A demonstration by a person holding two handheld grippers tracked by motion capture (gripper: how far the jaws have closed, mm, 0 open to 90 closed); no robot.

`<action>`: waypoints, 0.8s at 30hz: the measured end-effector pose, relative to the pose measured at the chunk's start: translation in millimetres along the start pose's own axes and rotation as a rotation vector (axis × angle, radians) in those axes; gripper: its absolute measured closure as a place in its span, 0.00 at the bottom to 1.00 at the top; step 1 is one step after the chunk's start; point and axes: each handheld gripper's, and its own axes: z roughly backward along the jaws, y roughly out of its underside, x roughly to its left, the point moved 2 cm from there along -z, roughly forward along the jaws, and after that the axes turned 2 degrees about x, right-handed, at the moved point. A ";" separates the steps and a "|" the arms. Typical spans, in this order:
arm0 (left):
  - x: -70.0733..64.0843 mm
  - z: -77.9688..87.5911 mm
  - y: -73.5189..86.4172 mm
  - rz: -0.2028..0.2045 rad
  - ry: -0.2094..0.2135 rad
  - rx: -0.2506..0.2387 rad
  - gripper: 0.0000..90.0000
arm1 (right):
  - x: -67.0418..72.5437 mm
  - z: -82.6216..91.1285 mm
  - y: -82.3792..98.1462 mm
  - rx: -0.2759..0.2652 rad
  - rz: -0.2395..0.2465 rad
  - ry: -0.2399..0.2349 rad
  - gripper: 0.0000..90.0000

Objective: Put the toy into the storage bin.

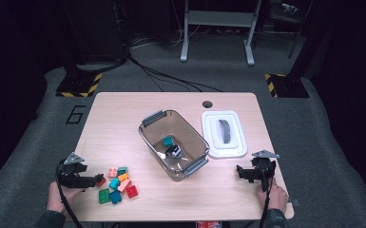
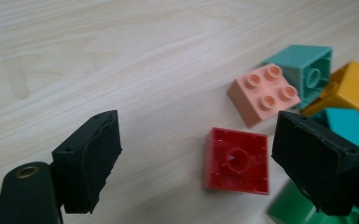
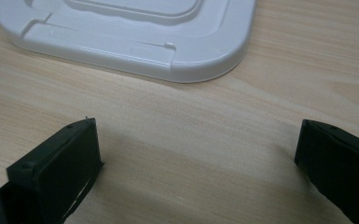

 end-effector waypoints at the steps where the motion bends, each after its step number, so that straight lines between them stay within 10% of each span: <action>1: -2.4 -1.5 0.3 -0.012 0.002 0.015 0.25 | -0.1 0.0 0.0 0.000 0.001 0.000 0.00; 14: -12.9 -9.4 -0.5 -0.058 0.008 0.067 0.64 | 0.0 0.0 0.0 0.001 0.000 0.000 0.00; 24: -11.3 -3.2 -7.1 -0.054 -0.008 0.037 0.66 | 0.0 0.0 0.0 0.000 0.000 0.000 0.00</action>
